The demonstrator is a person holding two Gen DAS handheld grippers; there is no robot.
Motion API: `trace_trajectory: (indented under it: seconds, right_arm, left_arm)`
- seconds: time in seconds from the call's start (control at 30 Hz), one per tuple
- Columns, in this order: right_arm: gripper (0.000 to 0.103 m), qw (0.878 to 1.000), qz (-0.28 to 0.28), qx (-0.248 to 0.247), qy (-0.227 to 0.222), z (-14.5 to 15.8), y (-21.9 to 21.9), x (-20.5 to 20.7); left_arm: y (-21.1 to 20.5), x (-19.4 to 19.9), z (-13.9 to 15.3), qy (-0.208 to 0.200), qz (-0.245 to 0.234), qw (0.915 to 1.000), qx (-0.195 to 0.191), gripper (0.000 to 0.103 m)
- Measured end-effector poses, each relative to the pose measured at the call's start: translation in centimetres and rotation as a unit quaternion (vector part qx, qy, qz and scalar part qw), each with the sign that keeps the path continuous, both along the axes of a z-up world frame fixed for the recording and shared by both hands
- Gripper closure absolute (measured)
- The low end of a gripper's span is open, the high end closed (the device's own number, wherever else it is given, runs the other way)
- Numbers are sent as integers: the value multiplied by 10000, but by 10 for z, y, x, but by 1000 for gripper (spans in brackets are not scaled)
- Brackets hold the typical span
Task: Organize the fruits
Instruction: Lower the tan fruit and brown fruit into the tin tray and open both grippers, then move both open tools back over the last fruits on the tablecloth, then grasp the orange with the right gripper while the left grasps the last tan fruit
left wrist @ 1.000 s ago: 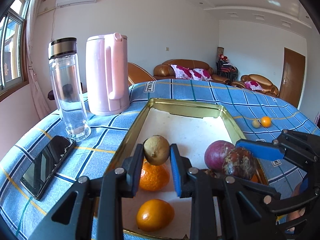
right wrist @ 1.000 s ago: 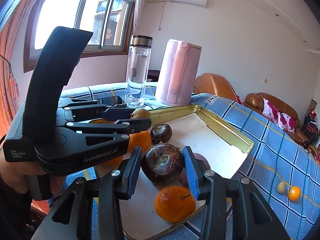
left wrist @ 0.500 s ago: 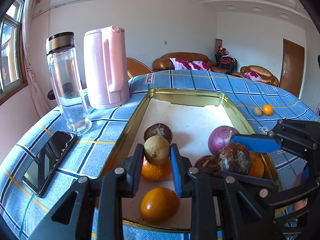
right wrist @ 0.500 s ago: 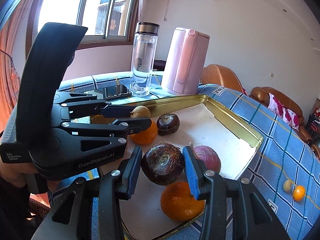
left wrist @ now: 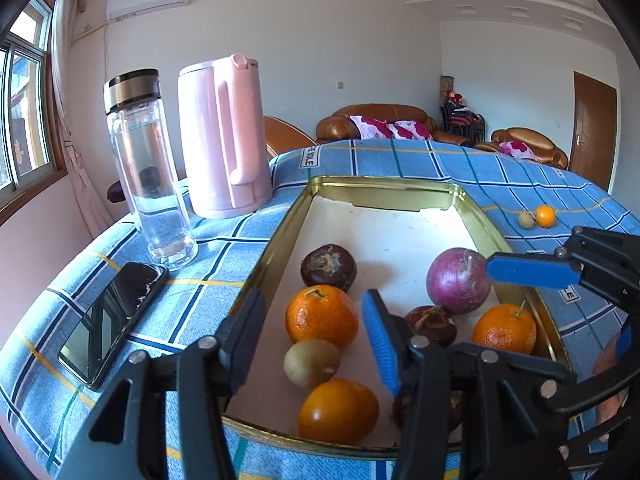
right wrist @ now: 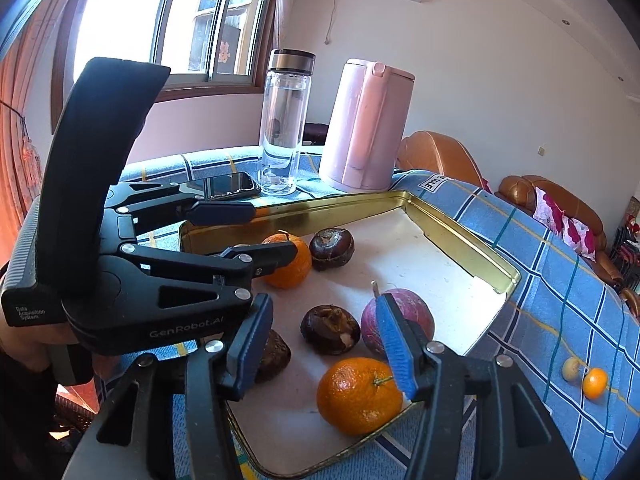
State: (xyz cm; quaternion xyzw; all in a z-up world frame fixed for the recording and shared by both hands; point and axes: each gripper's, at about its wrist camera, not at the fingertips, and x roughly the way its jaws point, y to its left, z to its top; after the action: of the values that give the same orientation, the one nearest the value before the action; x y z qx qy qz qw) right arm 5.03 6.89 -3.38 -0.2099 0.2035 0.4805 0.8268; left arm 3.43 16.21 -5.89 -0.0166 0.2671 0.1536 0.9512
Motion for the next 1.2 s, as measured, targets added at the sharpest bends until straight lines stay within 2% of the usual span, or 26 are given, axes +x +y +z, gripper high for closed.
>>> trace_trajectory:
  seconds: [0.1,0.27,0.33,0.47,0.6,0.7,0.8,1.0,1.2]
  right_arm:
    - [40,9999,-91,39,-67,2,-10,1]
    - [40,9992,-325,-35,-231,8,-36,8]
    - [40,9983,-503,-46,-302,14,-52,14]
    - [40,9945,-993,-15,-345,31,-90,37]
    - [40,9830,-1797,44,-364,49,-131,71]
    - [40,9723,-2324,182,-149,56,-161,101]
    - [39,9613,-2733,326,114,55,-183,127]
    - [39,9463,-3126,433,699,37,-196,175]
    - [39,9322,-3405,358,1173,11,-199,214]
  left_arm:
    - [-1,-3,5,-105,70,9999,-3,27]
    - [-16,-7,24,-404,-67,9992,3,19]
    - [-27,-7,34,-545,-142,9984,10,9]
    - [-59,0,56,-785,-452,9958,140,7]
    - [-101,18,74,-878,-862,9920,281,3]
    - [-133,38,84,-894,-1109,9890,405,3]
    - [-157,68,87,-783,-1262,9882,371,3]
    - [-177,139,75,-472,-985,9939,142,3]
    - [-174,195,42,-68,-524,9986,-100,3]
